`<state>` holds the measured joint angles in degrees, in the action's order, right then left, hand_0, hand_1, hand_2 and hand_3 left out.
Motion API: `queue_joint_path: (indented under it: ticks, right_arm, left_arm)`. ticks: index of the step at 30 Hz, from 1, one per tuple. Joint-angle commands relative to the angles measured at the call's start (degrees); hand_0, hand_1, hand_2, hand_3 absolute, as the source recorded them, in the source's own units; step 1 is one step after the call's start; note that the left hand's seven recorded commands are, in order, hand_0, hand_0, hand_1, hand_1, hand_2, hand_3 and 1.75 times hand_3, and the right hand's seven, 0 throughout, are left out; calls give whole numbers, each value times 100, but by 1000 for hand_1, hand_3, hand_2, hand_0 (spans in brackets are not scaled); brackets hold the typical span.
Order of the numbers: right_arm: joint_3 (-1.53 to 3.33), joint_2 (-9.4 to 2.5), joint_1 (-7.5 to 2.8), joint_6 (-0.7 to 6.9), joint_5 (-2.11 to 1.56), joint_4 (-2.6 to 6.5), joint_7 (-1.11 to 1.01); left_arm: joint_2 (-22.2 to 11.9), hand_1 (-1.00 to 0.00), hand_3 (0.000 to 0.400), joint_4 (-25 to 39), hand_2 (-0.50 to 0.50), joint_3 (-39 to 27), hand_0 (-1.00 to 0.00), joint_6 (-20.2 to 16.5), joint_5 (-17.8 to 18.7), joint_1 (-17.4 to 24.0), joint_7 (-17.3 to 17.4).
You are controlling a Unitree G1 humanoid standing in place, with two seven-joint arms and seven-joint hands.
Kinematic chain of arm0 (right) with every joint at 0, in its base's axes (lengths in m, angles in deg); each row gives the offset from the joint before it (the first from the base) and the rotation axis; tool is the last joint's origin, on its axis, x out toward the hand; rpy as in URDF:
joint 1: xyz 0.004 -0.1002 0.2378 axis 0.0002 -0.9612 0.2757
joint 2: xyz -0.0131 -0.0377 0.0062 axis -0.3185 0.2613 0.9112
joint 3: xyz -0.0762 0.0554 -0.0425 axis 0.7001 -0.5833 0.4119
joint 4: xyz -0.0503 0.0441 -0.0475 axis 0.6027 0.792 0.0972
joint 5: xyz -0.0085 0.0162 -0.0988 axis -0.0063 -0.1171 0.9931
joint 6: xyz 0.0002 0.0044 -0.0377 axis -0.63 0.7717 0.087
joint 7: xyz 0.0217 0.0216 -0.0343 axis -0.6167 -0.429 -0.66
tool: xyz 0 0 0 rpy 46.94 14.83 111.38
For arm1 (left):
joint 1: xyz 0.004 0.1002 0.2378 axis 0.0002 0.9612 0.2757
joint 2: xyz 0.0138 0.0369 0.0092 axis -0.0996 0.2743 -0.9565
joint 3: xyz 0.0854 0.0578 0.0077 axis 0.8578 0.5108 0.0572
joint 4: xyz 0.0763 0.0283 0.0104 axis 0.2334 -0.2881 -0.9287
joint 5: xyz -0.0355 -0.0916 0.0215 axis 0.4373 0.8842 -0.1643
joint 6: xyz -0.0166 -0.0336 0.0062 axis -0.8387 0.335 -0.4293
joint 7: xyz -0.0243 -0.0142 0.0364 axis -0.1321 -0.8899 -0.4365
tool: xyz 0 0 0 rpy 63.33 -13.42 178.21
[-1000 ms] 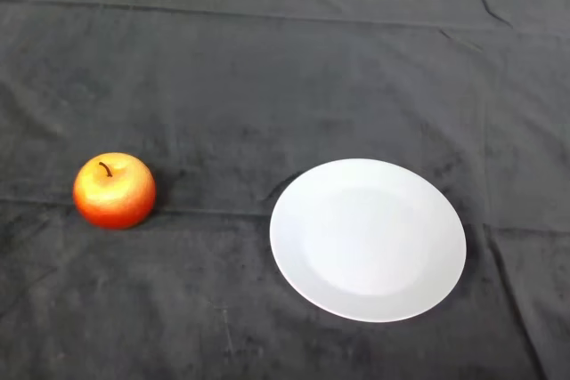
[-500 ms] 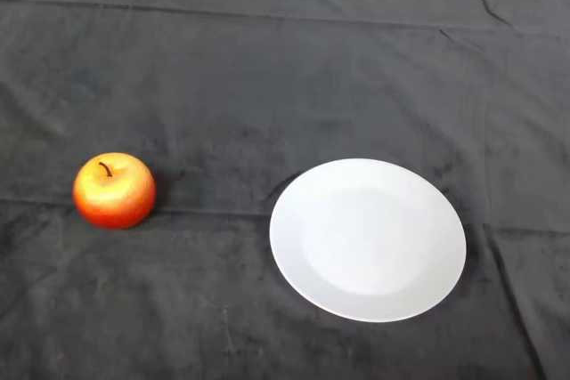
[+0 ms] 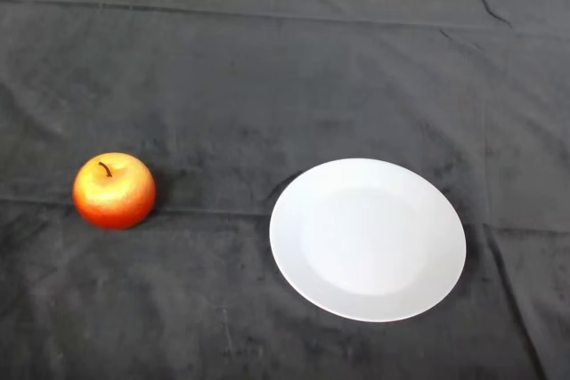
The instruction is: Move the apple to the plate
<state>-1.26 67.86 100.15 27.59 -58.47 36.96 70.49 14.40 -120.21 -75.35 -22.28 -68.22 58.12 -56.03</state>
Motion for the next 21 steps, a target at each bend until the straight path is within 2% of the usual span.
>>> queue_joint_path:
  ticks: [1,21]
  right_arm:
    - [74,-197,-363,49,84,162,-68]
    - [68,-198,-379,66,79,130,-72]
  left_arm:
    - [120,0,0,294,0,98,0,37,-132,-143,19]
    - [698,0,0,393,0,1058,0,222,-1064,-387,217]
